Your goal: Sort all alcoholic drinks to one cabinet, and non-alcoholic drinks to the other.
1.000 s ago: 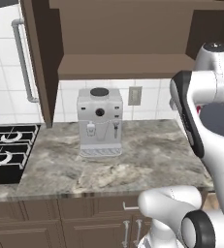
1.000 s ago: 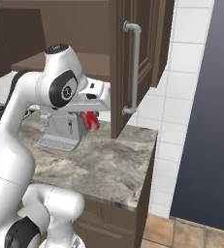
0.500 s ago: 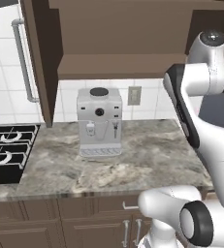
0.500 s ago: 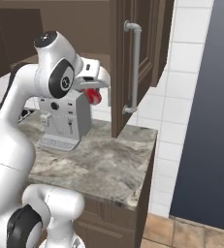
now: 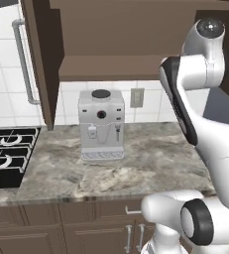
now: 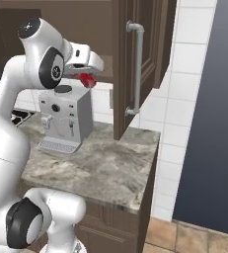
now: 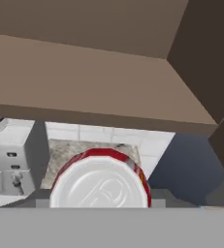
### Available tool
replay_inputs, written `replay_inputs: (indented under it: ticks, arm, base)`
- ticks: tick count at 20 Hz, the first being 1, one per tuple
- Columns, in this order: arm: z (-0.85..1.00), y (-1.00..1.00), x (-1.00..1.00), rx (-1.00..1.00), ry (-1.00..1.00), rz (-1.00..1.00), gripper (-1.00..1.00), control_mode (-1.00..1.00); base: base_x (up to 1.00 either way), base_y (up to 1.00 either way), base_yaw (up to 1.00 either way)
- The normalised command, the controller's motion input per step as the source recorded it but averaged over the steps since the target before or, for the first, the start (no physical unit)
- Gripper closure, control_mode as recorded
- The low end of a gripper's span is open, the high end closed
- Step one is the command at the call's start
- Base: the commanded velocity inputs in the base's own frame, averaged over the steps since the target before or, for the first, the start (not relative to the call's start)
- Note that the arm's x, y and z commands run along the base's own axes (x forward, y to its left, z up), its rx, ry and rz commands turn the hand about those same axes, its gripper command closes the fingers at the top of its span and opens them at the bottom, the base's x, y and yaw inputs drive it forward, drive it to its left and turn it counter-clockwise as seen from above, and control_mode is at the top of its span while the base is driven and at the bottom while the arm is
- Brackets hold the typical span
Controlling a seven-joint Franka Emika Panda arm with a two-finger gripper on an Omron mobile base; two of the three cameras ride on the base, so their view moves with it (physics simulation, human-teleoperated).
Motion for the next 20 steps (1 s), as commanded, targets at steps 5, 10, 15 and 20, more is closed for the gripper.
replay_inputs:
  ticks: [5,10,15,20]
  arm:
    - [0.32,0.0,0.56,0.0,-0.08,-0.04,1.0,-1.0]
    - [0.06,0.0,0.81,0.0,-0.01,-0.01,1.0,-1.0]
    - [0.0,-0.08,0.82,0.04,0.0,0.0,1.0,-1.0]
    - [-0.01,-0.26,0.71,0.11,0.0,0.0,1.0,-1.0]
  base:
    - [0.0,0.0,0.0]
    - [0.0,0.0,0.0]
    - [0.0,0.0,0.0]
    - [0.0,0.0,0.0]
